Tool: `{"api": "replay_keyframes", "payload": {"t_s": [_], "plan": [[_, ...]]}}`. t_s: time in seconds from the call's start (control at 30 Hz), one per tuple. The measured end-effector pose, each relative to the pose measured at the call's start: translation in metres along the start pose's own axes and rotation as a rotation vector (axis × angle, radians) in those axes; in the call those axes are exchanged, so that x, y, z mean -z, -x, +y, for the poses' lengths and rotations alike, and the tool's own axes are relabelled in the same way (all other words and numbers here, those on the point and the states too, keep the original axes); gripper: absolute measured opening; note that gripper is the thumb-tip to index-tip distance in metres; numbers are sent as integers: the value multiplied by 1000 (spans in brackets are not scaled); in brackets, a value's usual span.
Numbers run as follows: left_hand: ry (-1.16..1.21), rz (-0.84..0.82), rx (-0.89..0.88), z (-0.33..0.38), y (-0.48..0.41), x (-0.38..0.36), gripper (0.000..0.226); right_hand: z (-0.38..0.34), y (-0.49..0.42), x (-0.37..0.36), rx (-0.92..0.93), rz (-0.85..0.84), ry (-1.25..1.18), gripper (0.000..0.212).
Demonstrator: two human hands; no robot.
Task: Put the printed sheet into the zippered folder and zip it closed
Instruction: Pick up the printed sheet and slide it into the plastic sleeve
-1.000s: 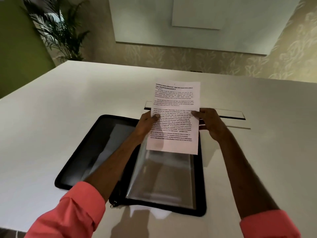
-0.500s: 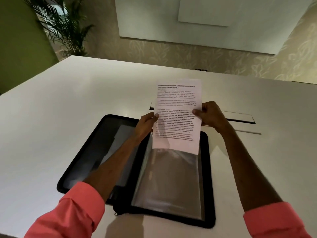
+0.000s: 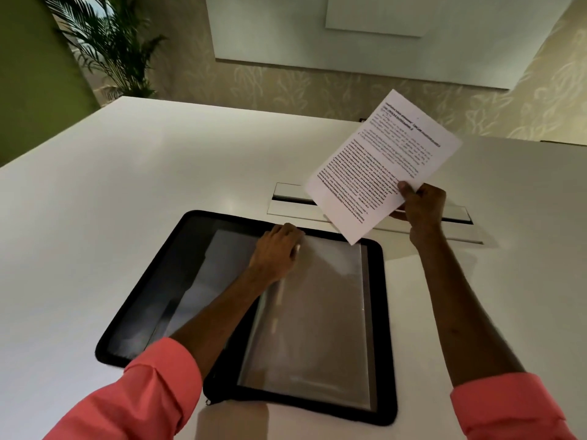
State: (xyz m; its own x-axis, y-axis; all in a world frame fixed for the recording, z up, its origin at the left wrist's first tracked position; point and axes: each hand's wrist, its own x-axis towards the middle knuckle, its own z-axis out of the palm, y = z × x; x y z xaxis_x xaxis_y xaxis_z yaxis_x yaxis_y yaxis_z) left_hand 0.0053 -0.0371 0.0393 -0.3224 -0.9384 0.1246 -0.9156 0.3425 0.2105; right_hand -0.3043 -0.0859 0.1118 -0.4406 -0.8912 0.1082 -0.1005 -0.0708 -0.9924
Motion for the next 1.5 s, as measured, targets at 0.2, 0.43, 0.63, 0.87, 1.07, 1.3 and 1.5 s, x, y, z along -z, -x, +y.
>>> {"api": "replay_keyframes", "payload": {"t_s": [0.2,0.43,0.63,0.87,1.07,1.3,1.5], "plan": [[21,53,-29,-3,0,-2,31,6,1,-17,-12,38,-69,14],[28,10,-63,-1,-7,3,39,1,2,-50,12,70,-93,12],[78,-16,-44,0,-14,4,35,3,2,-75,-10,86,-60,17],[114,-36,-51,2,-20,9,41,15,9,-91,-28,27,-29,22],[119,-18,-40,1,-26,6,36,23,8,-85,-68,-78,14,26],[144,3,-53,-1,-31,5,27,23,-5,-68,-98,-237,134,30],[72,-67,-69,-16,-39,19,26,21,-20,-47,-129,-347,199,31]]}}
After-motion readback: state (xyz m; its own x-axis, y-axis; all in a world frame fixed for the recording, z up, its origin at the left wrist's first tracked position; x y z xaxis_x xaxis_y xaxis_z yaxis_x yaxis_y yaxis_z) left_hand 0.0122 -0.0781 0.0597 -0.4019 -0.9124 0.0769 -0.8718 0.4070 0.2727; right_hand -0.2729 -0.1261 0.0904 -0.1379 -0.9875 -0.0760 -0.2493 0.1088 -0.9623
